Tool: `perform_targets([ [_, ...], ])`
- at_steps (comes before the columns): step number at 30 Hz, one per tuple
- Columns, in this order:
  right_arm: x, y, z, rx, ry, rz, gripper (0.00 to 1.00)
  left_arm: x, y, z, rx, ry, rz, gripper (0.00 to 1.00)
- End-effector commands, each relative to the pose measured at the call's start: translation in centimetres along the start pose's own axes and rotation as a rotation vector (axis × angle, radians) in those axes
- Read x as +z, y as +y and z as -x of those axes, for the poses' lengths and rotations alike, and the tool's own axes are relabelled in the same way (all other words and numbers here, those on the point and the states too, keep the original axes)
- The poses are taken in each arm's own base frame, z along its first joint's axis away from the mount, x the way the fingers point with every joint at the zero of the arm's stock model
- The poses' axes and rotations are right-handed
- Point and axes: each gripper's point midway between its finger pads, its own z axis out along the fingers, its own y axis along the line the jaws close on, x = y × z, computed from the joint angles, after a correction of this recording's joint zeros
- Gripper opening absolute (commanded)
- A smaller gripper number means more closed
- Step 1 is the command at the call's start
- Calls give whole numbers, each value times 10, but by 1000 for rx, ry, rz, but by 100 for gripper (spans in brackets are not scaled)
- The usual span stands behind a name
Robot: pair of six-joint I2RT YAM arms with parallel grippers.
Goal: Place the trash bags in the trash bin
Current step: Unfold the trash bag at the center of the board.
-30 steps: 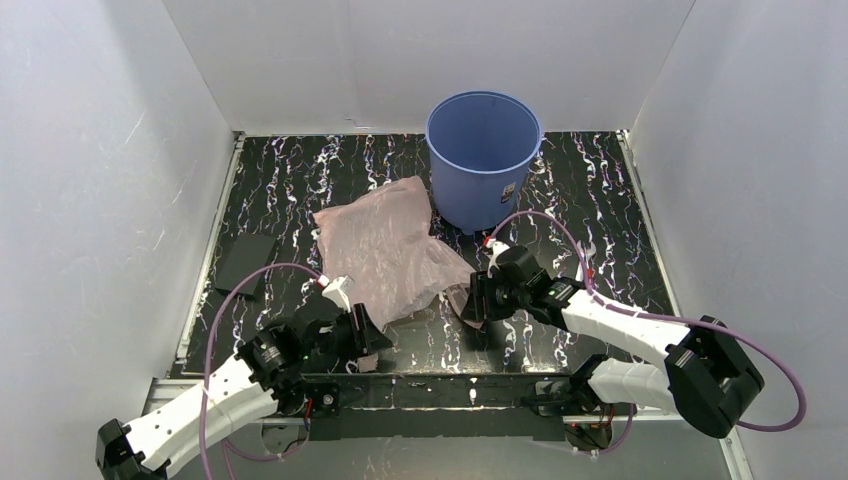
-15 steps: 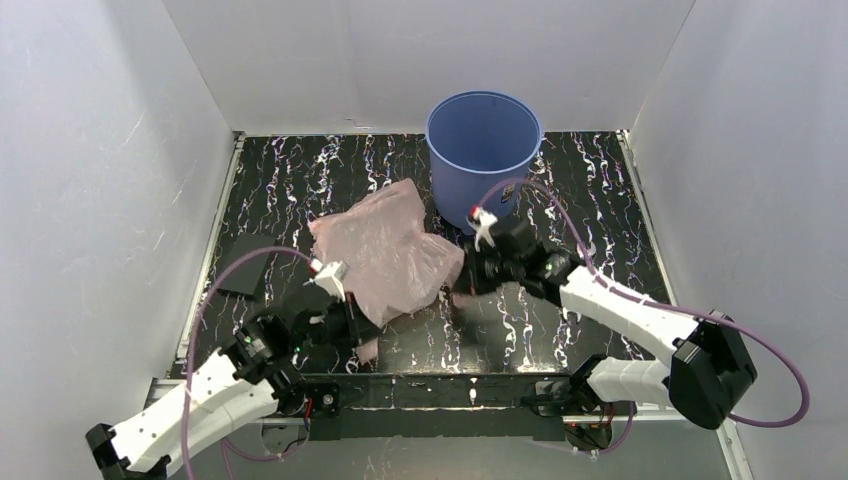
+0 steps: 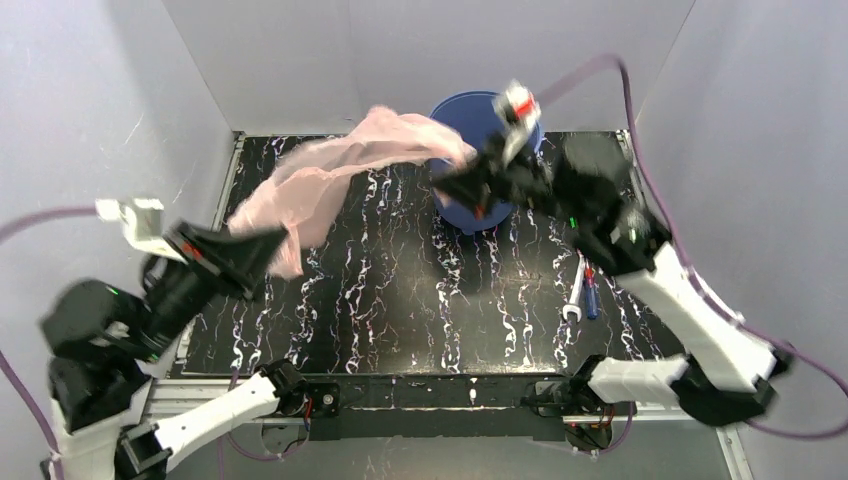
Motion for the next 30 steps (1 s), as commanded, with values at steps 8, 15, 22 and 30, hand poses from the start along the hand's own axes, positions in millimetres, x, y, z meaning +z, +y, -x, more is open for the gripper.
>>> perform_targets([
  [8,-83,-68,-308,285,574,-350,1,-27,113,-313,-416,503,357,0],
  [15,-9,-30,-26,5,165,-209,1,15,48,-75,97,266,219,0],
  [22,-53,-52,-145,128,208,-293,1,0,70,-178,-125,371,230,0],
  [30,-114,-65,-332,363,545,-409,1,-29,118,-344,-459,535,382,0],
])
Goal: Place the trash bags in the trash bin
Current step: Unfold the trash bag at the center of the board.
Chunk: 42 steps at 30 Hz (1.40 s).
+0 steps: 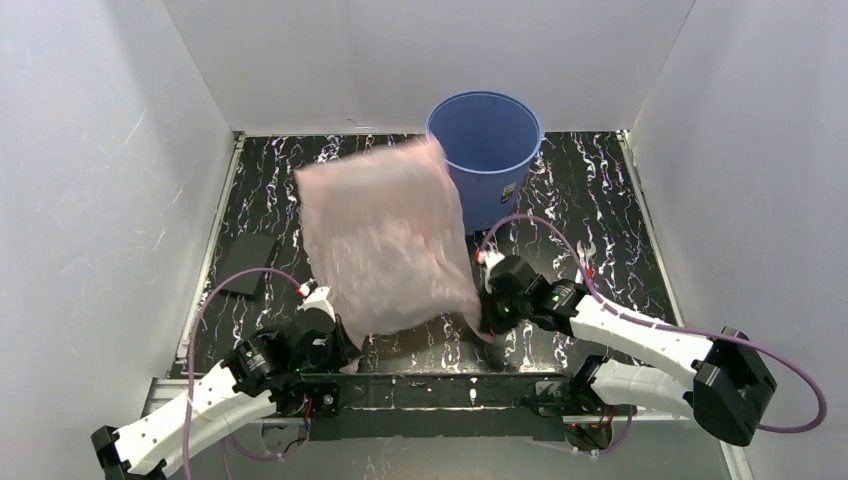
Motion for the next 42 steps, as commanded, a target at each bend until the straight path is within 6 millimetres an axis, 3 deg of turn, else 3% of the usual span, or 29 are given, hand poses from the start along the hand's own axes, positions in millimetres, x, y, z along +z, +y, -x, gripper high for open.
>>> perform_targets([
  [1,-42,19,51,7,-121,-14,1,-52,-29,57,-87,-210,-70,0],
  [3,-55,31,94,-82,-160,-42,1,-91,-39,96,24,-295,-7,0],
  [4,-62,42,117,-110,-188,-29,1,-117,-57,121,72,-347,-23,0],
  [6,-89,63,165,-160,-276,-21,1,-153,-87,156,184,-413,-55,0],
  [8,-121,78,205,-170,-415,-14,1,-171,-103,175,241,-448,-69,0],
  [9,-134,82,216,-163,-481,-3,1,-172,-102,177,247,-452,-54,0],
  [11,-131,76,206,-151,-496,-1,1,-161,-86,165,199,-417,-6,0],
  [14,-89,53,145,-101,-263,-37,1,-129,-73,125,109,-309,-49,0],
  [17,-77,58,115,-29,-216,55,1,-114,-74,101,50,-260,-145,0],
  [21,-85,67,121,-6,-250,94,2,-113,-80,91,27,-239,-214,1],
  [25,-84,83,130,23,-232,155,2,-113,-94,88,34,-190,-251,15],
  [29,-83,95,141,48,-224,184,2,-111,-121,86,65,-116,-313,30],
  [33,-84,107,158,77,-252,226,3,-120,-153,91,108,-64,-386,38],
  [36,-79,105,167,102,-272,202,4,-130,-169,102,130,-71,-421,43],
  [39,-70,102,177,108,-274,171,5,-144,-179,112,159,-106,-452,48],
  [42,-64,96,197,105,-301,117,5,-157,-178,129,206,-175,-424,59],
])
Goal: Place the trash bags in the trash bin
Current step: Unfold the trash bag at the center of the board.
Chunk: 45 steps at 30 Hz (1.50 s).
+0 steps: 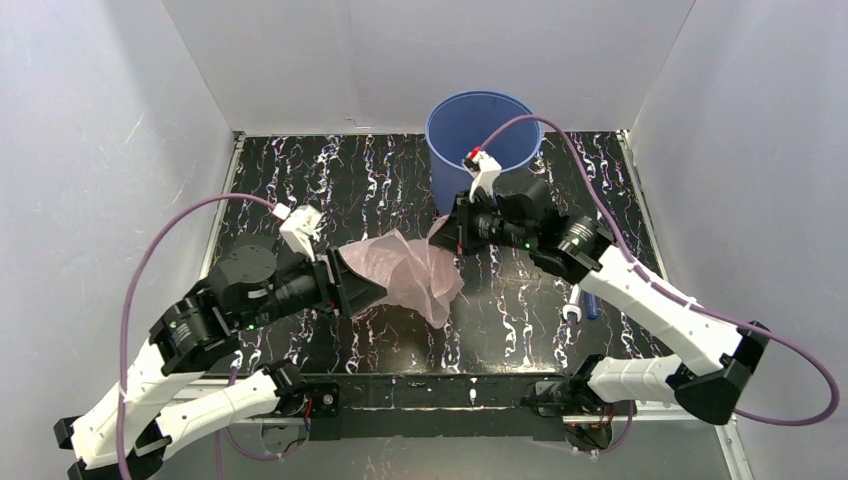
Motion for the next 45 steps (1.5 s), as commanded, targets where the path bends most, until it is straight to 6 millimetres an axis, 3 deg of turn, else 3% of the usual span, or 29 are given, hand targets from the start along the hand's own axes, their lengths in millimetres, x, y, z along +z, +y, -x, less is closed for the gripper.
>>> perform_targets([
  [1,4,7,50,-10,-120,-34,5,-22,-14,27,107,-76,-12,62],
  [5,15,-4,65,4,-131,-67,5,-18,-6,33,179,-60,54,66],
  [12,24,-10,74,36,-98,-14,5,12,-2,39,216,-60,93,66],
  [16,24,-16,67,48,-67,-19,5,16,-1,51,211,-132,100,66],
  [19,26,-14,60,55,-52,9,6,18,5,54,215,-151,126,60],
  [25,26,-8,57,77,-55,56,7,25,27,54,238,-164,219,64],
  [27,28,-6,57,81,-49,65,7,25,27,56,240,-180,220,60],
  [34,31,-9,58,72,-50,58,8,19,35,66,280,-201,284,16],
  [36,33,-7,59,58,-49,75,8,13,33,75,312,-212,310,2],
  [37,34,-6,60,48,-47,83,8,8,34,82,326,-223,338,0],
  [41,38,-3,79,-1,-71,78,8,-15,26,121,389,-298,412,0],
  [45,36,20,125,-112,-104,112,8,-52,1,175,447,-369,440,0],
])
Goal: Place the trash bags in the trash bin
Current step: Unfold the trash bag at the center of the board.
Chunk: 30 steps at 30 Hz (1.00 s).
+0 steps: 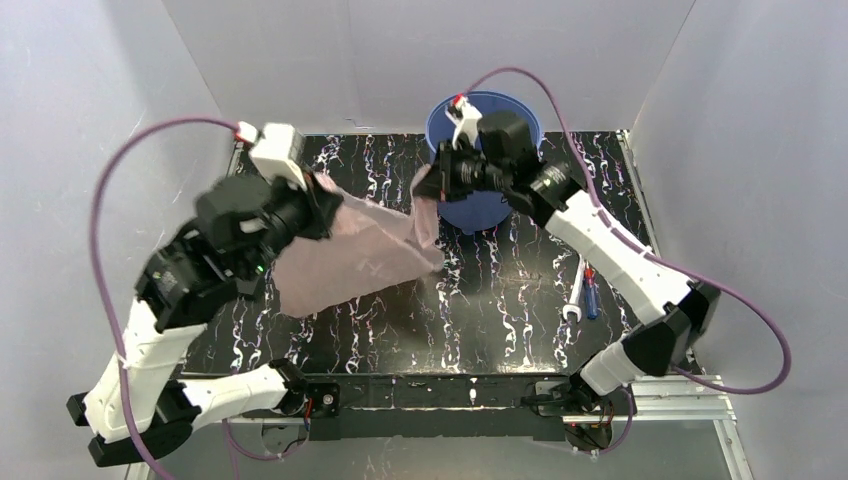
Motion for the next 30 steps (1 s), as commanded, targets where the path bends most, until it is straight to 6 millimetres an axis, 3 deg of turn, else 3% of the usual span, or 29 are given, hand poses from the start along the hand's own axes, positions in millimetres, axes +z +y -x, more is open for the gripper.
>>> perform_targets([
  [1,-12,46,71,-180,-122,106,8,-30,17,67,83,-105,49,0],
  [4,-33,76,108,-278,-262,173,7,-52,-3,105,75,-184,-52,0],
  [6,-44,74,112,-300,-328,158,8,-65,-10,111,48,-224,-102,0],
  [7,-46,65,106,-302,-322,123,8,-59,-9,95,42,-187,-106,0],
  [9,-30,24,68,-262,-202,8,6,-54,-4,51,-1,-95,-123,0],
  [12,-14,-37,-20,-158,-6,-103,4,-28,-5,-46,-148,115,-163,0],
  [13,-14,-46,-41,-118,19,-97,4,-23,-13,-77,-214,185,-216,0],
  [15,-16,-58,-75,-59,51,-85,5,-13,-2,-126,-311,262,-172,0],
  [17,-19,-59,-86,-46,67,-78,6,-9,4,-145,-377,266,-150,0],
  [20,-20,-63,-86,-47,94,-109,6,-11,10,-152,-391,272,-124,0],
  [24,-15,-53,-74,-52,71,-72,6,-12,24,-147,-328,312,-15,0],
  [30,-9,-44,-74,-18,77,-20,12,-4,14,-146,-352,352,-26,0],
])
